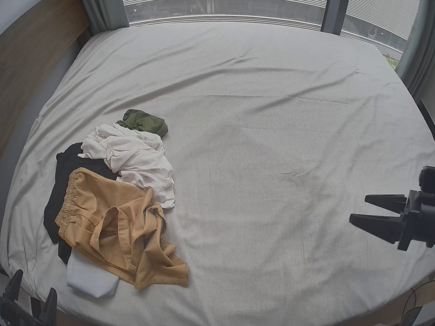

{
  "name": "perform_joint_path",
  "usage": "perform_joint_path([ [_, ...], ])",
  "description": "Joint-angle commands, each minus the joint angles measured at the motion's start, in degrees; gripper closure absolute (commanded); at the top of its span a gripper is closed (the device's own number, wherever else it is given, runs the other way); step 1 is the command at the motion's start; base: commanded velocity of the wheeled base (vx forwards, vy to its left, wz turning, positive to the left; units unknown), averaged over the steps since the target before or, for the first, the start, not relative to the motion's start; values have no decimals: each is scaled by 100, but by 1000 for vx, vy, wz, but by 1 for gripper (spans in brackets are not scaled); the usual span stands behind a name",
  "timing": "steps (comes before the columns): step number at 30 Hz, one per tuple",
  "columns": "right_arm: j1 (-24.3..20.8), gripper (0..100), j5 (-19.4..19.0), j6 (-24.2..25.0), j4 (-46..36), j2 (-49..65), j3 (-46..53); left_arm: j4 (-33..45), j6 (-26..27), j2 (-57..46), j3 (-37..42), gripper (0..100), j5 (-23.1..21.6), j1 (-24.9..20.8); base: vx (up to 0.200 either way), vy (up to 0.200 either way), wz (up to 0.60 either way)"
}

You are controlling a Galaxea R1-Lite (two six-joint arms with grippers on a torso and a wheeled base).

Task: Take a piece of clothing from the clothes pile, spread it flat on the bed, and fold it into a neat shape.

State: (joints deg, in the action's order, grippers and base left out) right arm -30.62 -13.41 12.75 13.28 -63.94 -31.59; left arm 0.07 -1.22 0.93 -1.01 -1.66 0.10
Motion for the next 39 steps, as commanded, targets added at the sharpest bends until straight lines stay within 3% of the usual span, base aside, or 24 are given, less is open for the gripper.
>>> perform_joint_path([
  [1, -313, 0, -4, 8, 175, -760, -93, 1, -1, -93, 101, 0, 8, -1, 0, 0, 0],
  [5, -357, 0, 5, 8, 246, -839, -102, 1, -1, -93, 101, 0, 8, -1, 0, 0, 0],
  [6, -550, 0, 14, 8, 545, -1217, -172, 1, -1, -93, 101, 0, 8, -1, 0, 0, 0],
  [19, -1148, 0, -4, 43, 703, -2360, -568, 1, -10, -93, 101, 0, 8, -1, 0, 0, 0],
  [27, -1438, 0, -4, 122, 1397, -3406, -796, 1, -19, -93, 101, 0, 8, -1, 0, 0, 0],
  [39, -1728, 0, -109, 149, 1423, -4496, -1429, 1, -19, -93, 101, 0, 8, -1, 0, 0, 0],
])
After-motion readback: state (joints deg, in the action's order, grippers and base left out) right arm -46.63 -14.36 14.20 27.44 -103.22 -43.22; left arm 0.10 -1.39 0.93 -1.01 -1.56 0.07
